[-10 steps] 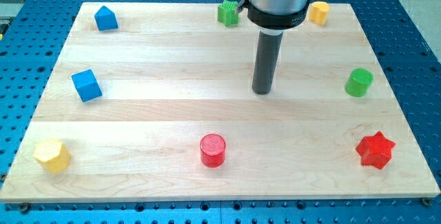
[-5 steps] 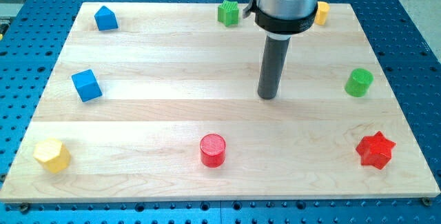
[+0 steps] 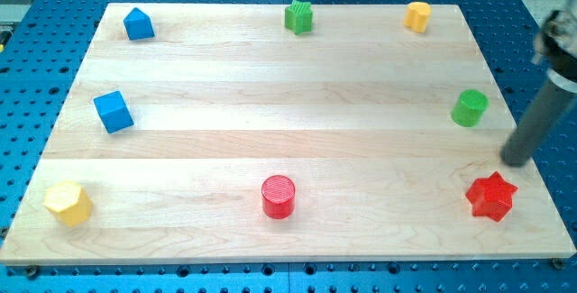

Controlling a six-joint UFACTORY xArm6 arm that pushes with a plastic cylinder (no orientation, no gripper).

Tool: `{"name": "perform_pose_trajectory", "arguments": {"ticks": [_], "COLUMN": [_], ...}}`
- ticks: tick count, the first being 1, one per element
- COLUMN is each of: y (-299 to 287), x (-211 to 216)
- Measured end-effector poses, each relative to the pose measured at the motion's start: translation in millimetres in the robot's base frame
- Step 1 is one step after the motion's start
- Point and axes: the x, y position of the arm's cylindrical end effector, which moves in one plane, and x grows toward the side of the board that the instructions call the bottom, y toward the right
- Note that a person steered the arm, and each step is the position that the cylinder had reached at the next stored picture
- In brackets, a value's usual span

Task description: Slide the red star closer to the red circle

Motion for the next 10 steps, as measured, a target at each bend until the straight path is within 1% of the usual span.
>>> {"name": "perform_pose_trajectory", "arguments": {"ticks": [1,2,3,4,5,6,7,8,9,10], "y": [-4,-42,-102,-100,-45,-65,-179,-268,-199,-168], "x": [40,70,74,75,74,48,48,48,47,22]}}
